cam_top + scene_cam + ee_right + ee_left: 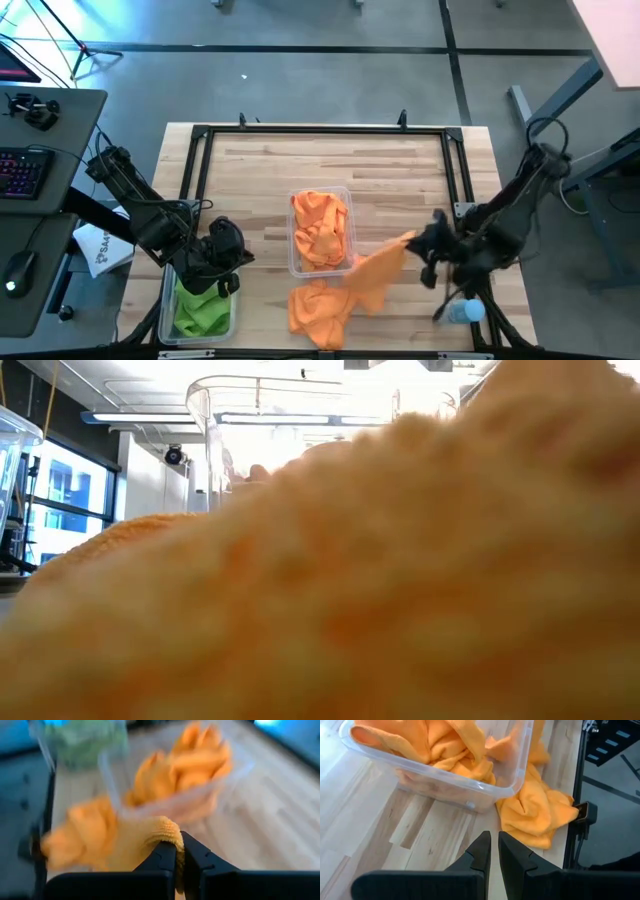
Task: Sort microfiber towel by color & place in baskets
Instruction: Put the yellow microfiber towel into the right transparent bin
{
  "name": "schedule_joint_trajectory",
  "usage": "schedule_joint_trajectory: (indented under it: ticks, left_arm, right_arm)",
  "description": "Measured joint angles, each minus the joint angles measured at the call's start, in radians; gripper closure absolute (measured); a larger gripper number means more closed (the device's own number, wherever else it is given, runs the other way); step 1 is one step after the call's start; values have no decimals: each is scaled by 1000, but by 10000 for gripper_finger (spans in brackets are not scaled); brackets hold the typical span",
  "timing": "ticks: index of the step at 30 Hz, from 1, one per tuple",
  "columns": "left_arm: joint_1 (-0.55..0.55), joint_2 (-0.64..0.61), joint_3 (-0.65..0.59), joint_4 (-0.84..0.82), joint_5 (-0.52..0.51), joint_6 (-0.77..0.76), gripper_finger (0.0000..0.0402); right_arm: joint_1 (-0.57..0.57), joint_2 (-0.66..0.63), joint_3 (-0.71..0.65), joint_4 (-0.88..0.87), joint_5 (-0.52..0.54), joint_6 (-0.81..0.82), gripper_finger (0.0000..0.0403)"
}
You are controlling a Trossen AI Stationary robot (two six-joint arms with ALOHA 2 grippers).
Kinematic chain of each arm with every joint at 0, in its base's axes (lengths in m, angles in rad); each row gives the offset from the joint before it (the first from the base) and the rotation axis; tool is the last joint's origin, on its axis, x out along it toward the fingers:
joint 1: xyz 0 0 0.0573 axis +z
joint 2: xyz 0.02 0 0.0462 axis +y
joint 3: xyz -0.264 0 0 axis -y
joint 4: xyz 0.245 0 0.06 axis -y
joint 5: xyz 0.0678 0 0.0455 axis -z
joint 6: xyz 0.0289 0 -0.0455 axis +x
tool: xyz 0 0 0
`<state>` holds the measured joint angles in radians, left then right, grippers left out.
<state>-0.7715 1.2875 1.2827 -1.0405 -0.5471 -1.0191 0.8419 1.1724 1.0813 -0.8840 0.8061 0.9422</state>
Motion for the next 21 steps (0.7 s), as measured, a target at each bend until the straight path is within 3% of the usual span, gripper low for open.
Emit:
schedule_joint_trajectory:
  ticks: [5, 11, 16, 21]
  left_arm:
    - [0, 0, 0, 0, -18, 0, 379]
    - [6, 4, 0, 0, -127, 2, 379]
    - [47, 8, 0, 0, -148, 157, 379]
    - [112, 8, 0, -1, -68, 363, 380]
  right_arm:
    - [36, -115, 0, 45, 209, -88, 401]
    - [25, -183, 0, 237, 361, -319, 402]
    - [-19, -178, 0, 561, 348, -610, 402]
    - [-85, -161, 0, 915, 254, -914, 402]
